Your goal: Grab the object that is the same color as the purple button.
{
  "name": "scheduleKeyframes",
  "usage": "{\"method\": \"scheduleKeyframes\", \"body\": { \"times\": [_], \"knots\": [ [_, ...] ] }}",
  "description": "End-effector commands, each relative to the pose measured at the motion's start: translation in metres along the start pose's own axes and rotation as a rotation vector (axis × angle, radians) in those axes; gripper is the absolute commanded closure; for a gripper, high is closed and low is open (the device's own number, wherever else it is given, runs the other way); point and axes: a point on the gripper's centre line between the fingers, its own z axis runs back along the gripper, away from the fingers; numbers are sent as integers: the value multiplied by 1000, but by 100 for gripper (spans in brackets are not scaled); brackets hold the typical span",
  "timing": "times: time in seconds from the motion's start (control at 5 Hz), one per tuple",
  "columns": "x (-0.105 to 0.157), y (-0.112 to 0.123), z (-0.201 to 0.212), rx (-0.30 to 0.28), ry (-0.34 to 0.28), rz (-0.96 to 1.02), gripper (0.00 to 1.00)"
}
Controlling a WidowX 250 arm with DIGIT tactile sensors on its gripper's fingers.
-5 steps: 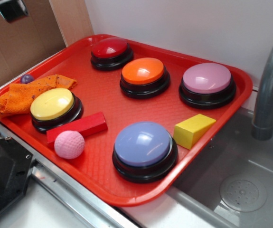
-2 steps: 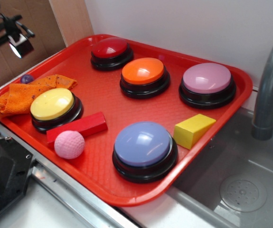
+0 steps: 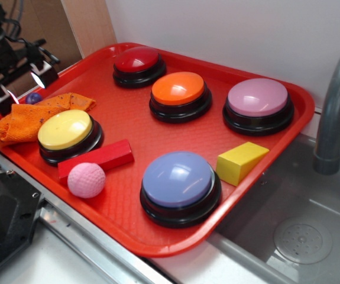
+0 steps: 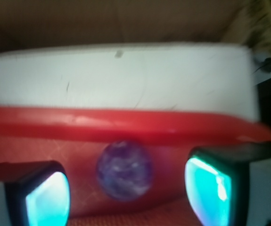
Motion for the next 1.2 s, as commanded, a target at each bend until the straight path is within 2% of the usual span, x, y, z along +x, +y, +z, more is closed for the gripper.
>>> {"method": "scheduleKeyframes", "body": {
  "times": [0.0, 0.2, 0.4, 0.6, 0.8, 1.0],
  "knots": [
    [-4, -1, -3, -57, -38, -34, 0],
    [-3, 1, 0, -46, -61, -37, 100],
    [-1, 0, 0, -34, -67, -62, 100],
    [0, -5, 6, -38, -42, -145, 100],
    [-6, -23, 43, 22, 39, -397, 100],
    [-35, -43, 84, -18, 51, -644, 100]
  ]
}}
